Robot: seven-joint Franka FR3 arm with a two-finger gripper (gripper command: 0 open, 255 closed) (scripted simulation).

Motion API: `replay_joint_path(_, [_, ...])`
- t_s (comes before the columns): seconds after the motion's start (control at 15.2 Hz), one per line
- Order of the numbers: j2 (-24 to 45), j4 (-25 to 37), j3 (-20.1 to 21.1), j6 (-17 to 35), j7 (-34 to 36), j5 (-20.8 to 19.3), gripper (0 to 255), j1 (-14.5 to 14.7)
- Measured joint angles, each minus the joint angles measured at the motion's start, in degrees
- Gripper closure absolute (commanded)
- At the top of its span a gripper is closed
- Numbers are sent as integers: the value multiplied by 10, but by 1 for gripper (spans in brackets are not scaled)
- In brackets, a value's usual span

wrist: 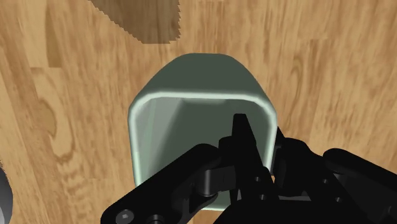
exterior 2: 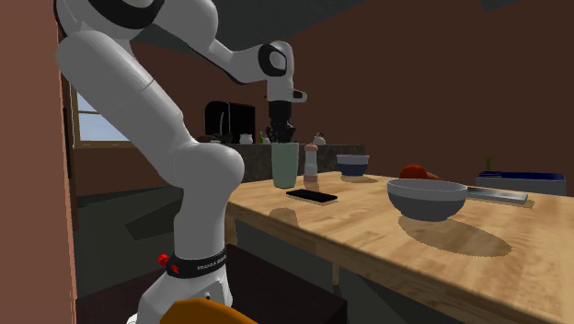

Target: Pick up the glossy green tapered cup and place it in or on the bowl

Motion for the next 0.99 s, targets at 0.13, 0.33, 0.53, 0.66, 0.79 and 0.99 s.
replay_joint_path(0.13, [3, 17, -1, -15, 0, -1, 255, 0])
replay_joint_path(0.33, [5, 42, -3, -37, -1, -2, 255, -1])
replay_joint_path(0.53, [8, 66, -4, -58, -1, -3, 255, -2])
replay_joint_path(0.66, [10, 83, -3, -72, 1, -3, 255, -2])
replay_joint_path(0.79, [13, 100, -4, -86, 0, -4, 255, -2])
replay_joint_path(0.99, [18, 126, -6, -108, 0, -5, 255, -3])
